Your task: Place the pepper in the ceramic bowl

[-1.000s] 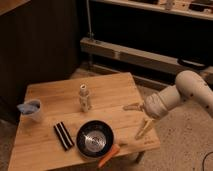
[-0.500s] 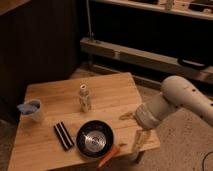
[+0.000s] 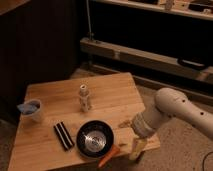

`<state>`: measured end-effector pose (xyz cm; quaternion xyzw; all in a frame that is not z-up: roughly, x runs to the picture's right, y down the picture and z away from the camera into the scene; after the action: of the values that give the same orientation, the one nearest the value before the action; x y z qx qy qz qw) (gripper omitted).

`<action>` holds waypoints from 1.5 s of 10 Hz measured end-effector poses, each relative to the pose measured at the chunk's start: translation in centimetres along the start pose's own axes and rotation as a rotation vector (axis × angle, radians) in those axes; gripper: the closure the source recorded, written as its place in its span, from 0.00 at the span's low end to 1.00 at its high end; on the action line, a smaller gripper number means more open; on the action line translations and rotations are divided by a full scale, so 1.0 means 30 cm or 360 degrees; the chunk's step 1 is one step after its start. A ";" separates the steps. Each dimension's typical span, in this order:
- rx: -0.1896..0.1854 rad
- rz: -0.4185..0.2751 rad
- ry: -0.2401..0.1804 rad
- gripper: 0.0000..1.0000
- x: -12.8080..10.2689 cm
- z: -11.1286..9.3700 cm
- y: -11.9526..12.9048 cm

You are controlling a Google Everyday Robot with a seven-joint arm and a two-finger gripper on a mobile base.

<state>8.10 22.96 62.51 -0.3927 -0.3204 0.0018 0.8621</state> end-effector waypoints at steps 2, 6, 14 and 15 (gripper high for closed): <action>-0.0018 0.0002 -0.0030 0.20 0.006 0.049 -0.010; -0.0042 0.0095 -0.0130 0.20 0.068 0.173 -0.037; -0.0027 0.0358 -0.0200 0.20 0.144 0.226 -0.036; -0.0032 0.0374 -0.0206 0.20 0.150 0.239 -0.034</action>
<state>7.45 28.26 69.18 -0.4353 -0.3271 0.1248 0.8294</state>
